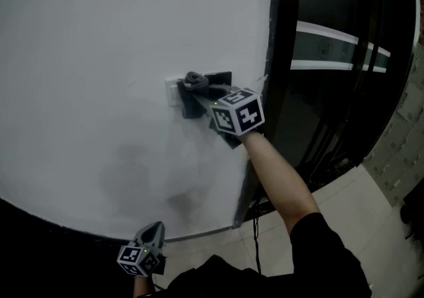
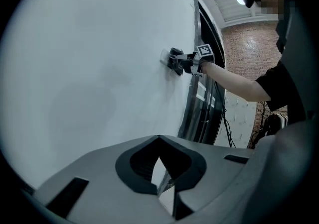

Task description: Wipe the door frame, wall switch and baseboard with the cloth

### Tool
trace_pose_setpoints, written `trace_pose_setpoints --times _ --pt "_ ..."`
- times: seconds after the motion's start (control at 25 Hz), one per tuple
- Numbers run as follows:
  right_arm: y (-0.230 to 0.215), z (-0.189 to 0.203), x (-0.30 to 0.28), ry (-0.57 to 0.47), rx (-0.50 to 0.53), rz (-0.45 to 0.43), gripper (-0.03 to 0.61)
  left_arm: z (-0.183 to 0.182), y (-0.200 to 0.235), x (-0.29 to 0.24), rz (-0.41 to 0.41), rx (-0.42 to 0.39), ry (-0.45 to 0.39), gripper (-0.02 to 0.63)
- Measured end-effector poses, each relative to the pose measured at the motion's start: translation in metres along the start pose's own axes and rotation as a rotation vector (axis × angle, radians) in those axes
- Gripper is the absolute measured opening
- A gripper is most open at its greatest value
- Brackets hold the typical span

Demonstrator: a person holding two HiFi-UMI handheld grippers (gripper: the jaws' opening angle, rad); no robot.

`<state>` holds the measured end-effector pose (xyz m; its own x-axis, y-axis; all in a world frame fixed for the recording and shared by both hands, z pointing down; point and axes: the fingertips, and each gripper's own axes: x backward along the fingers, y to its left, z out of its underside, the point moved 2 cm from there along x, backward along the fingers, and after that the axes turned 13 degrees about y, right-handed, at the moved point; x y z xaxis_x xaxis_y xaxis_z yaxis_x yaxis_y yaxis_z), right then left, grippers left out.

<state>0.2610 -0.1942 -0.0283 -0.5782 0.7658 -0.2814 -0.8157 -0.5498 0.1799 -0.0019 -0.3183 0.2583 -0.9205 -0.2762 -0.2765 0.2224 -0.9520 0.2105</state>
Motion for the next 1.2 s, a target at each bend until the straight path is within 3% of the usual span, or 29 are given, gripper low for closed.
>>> trace_pose_setpoints --times 0.2,0.64,1.2 --pt "-0.032 0.011 0.011 0.008 -0.067 0.012 0.091 0.0 -0.013 -0.015 0.018 0.005 0.006 0.002" --pt "-0.045 0.018 0.022 -0.005 -0.155 -0.068 0.092 0.005 0.001 -0.003 -0.013 0.016 -0.006 0.002" --pt "-0.087 0.04 0.044 0.02 -0.196 0.016 0.094 0.001 -0.01 -0.013 0.016 -0.004 0.001 0.002"
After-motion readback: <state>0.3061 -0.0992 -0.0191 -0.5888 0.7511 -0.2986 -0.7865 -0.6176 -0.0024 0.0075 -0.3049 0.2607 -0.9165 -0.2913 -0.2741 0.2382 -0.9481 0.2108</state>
